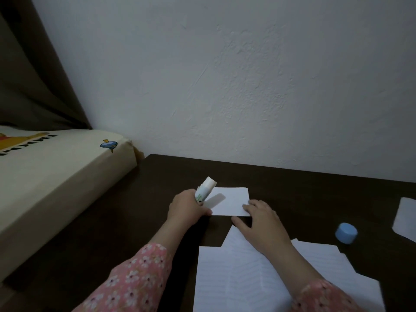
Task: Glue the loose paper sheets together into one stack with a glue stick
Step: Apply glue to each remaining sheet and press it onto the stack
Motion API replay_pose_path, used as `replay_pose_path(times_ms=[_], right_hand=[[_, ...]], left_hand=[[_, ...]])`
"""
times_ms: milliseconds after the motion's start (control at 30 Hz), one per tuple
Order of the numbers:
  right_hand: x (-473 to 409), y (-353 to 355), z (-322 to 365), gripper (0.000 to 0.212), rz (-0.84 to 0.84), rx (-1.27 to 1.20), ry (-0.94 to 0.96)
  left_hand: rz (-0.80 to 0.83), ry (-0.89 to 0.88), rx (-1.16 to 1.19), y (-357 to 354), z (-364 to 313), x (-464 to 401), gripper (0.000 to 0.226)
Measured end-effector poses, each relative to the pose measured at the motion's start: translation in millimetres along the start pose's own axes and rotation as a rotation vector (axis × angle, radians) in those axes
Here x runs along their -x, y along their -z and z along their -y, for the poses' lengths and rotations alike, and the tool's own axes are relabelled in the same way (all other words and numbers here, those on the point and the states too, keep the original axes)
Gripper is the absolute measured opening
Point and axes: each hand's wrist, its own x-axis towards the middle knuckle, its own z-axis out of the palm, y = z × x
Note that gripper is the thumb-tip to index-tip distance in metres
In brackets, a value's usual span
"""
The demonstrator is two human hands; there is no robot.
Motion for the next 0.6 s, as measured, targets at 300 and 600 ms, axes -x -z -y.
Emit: replay_pose_path(times_ms=[300,600], right_hand=[[-8.4,20.3,-17.9,0.019,-0.076,0.116,-0.011],[-0.7,24.9,-36.2,0.038,-0.141,0.143,0.05]], left_hand=[[-0.119,-0.032,0.134,-7.0,-26.0,21.0,0.035],[-0.086,-0.163,0.182,-4.3,-53.6,18.3,0.04]])
